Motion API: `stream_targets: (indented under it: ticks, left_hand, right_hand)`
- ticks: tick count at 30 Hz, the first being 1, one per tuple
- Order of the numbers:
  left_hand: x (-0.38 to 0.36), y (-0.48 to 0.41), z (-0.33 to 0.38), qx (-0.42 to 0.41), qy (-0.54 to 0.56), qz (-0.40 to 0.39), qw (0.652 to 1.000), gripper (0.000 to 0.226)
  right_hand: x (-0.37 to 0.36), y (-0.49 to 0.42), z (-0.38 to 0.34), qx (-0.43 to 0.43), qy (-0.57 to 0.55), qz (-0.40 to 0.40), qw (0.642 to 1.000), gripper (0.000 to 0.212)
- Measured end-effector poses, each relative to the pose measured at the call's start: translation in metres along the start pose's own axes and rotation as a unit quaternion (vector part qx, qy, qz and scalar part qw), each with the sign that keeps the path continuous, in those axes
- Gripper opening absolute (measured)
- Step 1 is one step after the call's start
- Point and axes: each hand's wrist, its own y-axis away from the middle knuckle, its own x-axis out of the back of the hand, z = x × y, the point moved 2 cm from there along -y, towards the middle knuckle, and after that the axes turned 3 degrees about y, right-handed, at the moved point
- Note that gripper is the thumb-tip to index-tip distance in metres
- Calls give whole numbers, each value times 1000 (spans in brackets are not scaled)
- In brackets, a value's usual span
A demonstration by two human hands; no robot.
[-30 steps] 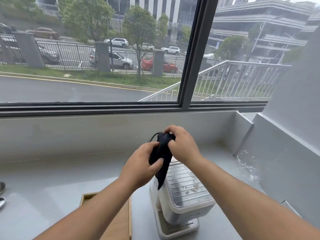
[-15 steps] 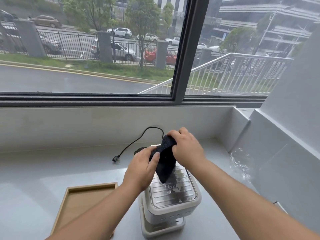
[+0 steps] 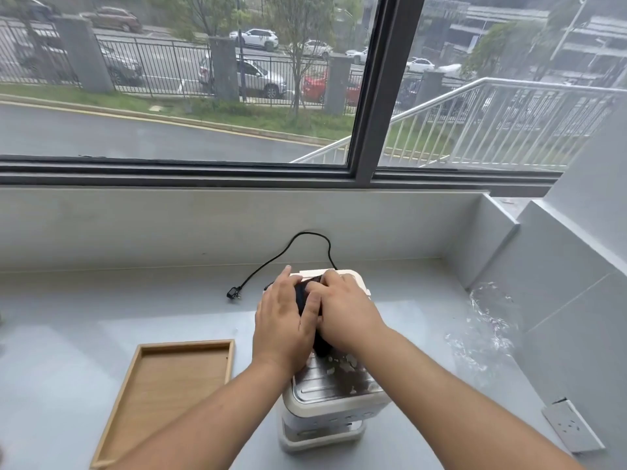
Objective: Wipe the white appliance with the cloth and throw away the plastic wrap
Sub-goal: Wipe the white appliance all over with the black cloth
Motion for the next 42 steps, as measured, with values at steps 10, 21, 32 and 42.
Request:
stream_targets:
  ticks: [10, 21, 32, 42]
  left_hand:
    - [6, 6, 6, -22, 1, -54, 998, 73]
    - [4, 7, 6, -26, -16, -58, 998, 73]
    - [5, 3, 7, -30, -17, -57, 998, 71]
    - [1, -1, 2, 15, -9, -16, 1000, 74]
  right_hand:
    - [-1, 60, -13, 19, -22, -43, 999, 50]
    - [4, 114, 15, 11, -9, -49, 999, 32]
    - [8, 29, 43, -61, -5, -7, 998, 29]
    - [-6, -44, 11, -43, -17, 3, 999, 36]
